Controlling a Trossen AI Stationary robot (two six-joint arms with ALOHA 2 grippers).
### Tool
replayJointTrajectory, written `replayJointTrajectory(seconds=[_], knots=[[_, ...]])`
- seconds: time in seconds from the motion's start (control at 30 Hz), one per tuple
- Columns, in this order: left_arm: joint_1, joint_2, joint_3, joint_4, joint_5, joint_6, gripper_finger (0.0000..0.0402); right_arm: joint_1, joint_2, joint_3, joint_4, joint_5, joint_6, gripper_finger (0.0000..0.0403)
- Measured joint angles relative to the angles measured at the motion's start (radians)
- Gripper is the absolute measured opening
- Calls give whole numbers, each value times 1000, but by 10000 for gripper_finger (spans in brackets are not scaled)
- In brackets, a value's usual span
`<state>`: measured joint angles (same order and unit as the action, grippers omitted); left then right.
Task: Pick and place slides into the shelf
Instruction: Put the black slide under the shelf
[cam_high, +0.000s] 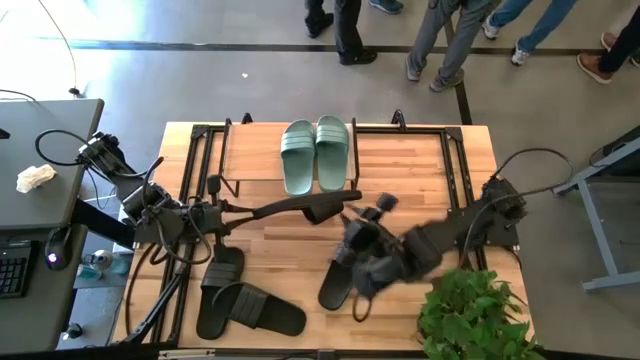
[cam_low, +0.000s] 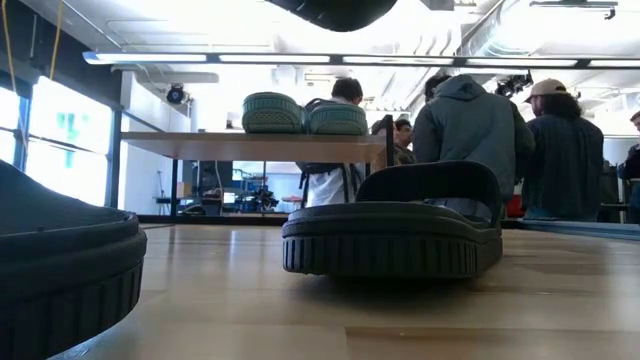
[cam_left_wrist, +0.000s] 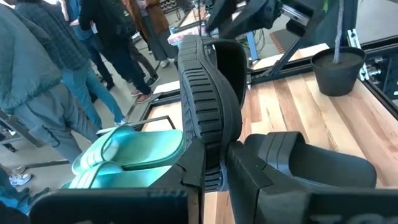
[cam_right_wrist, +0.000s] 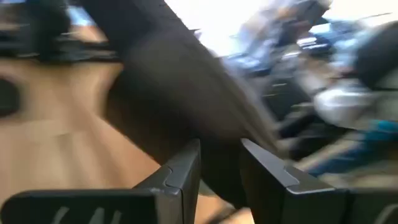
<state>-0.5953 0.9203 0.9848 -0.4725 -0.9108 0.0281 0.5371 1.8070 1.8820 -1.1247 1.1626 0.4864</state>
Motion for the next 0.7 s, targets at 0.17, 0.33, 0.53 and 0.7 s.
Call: replayJointTrajectory(seconds=[0.17, 0.33, 0.53, 0.7], knots=[[0, 0, 0, 0, 3, 17, 29, -120, -40, 0, 504, -559, -467, 82], [0, 0, 0, 0, 3, 28, 29, -240, -94, 0, 777, -974, -666, 54], [0, -1, 0, 0, 2, 42, 28, -366, -171, 0, 759, -1067, -720, 41], [0, -2, 0, 0, -5, 43, 28, -450, -224, 1, 600, -1067, -669, 42]])
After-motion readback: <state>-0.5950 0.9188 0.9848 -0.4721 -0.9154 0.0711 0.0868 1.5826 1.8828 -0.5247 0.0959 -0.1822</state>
